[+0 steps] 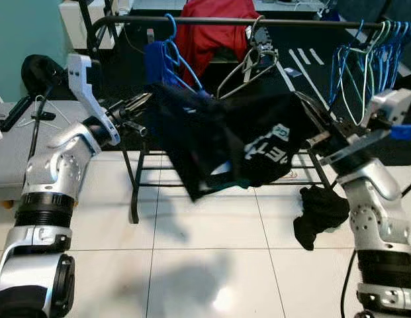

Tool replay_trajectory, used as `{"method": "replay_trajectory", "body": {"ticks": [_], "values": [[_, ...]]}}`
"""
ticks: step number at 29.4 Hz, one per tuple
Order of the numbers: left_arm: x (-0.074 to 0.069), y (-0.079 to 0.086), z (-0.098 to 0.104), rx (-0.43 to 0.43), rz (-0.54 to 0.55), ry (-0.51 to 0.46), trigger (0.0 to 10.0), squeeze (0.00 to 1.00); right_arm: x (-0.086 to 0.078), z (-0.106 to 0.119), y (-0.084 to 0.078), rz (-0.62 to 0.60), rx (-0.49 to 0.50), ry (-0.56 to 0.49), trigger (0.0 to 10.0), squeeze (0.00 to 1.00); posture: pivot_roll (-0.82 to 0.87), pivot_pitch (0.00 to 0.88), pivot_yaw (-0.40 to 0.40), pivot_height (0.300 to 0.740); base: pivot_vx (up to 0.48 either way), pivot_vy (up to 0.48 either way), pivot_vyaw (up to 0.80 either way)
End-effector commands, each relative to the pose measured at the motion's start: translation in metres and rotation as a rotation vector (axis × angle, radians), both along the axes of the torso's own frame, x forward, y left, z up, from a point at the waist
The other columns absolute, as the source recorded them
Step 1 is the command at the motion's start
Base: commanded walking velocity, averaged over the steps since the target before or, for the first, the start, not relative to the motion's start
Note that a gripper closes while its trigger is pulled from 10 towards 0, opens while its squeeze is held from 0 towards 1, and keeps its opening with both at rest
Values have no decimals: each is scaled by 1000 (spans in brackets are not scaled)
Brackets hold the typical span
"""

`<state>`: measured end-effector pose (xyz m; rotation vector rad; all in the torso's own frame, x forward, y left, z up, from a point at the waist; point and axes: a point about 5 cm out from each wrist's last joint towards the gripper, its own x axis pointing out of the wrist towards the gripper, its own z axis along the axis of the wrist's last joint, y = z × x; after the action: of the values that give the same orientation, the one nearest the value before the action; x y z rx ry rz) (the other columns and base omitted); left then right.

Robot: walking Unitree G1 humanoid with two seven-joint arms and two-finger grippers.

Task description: Hang hanger

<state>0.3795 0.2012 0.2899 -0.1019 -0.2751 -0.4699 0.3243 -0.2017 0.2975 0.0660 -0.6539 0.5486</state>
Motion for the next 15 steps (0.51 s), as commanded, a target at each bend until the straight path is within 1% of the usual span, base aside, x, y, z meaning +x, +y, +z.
{"method": "replay_trajectory", "body": {"ticks": [1, 2, 3, 4, 5, 7, 9, 11, 13, 15], "values": [[4, 7, -22, 9, 97, 82, 7804, 0, -1, 5, 2, -8, 25, -10, 0, 0, -48, 221, -10, 740, 0, 0, 0], [4, 24, -57, 27, 284, 224, 10000, 0, 2, 7, 4, -27, 50, 8, 0, 0, -47, 222, -11, 740, 0, 0, 0], [3, 28, -66, 34, 331, 263, 10000, 0, 2, 7, 4, -34, 52, 13, 0, 0, -47, 222, -11, 740, 0, 0, 0], [3, 28, -66, 34, 331, 263, 10000, 0, 2, 7, 4, -34, 52, 13, 0, 0, -47, 222, -11, 740, 0, 0, 0], [0, 32, -77, 54, 365, 300, 10000, 0, 4, 8, 3, -51, 56, 18, 0, 0, -49, 223, -13, 740, 0, 0, 0], [0, 32, -77, 54, 365, 300, 10000, 0, 4, 8, 3, -51, 56, 18, 0, 0, -49, 223, -13, 740, 0, 0, 0], [-7, 37, -98, 88, 414, 346, 10000, 0, 6, 13, -3, -93, 75, 33, 0, 0, -52, 226, -15, 740, 0, 0, 0], [-7, 37, -98, 88, 414, 346, 10000, 0, 6, 13, -3, -93, 75, 33, 0, 0, -52, 226, -15, 740, 0, 0, 0], [-12, 41, -113, 86, 465, 375, 10000, 0, 7, 17, -5, -92, 73, 45, 0, 0, -56, 228, -20, 740, 0, 0, 0], [-13, 39, -113, 84, 471, 364, 10000, 0, 7, 18, -3, -82, 67, 50, 0, 0, -55, 228, -23, 740, 0, 0, 0]]}}
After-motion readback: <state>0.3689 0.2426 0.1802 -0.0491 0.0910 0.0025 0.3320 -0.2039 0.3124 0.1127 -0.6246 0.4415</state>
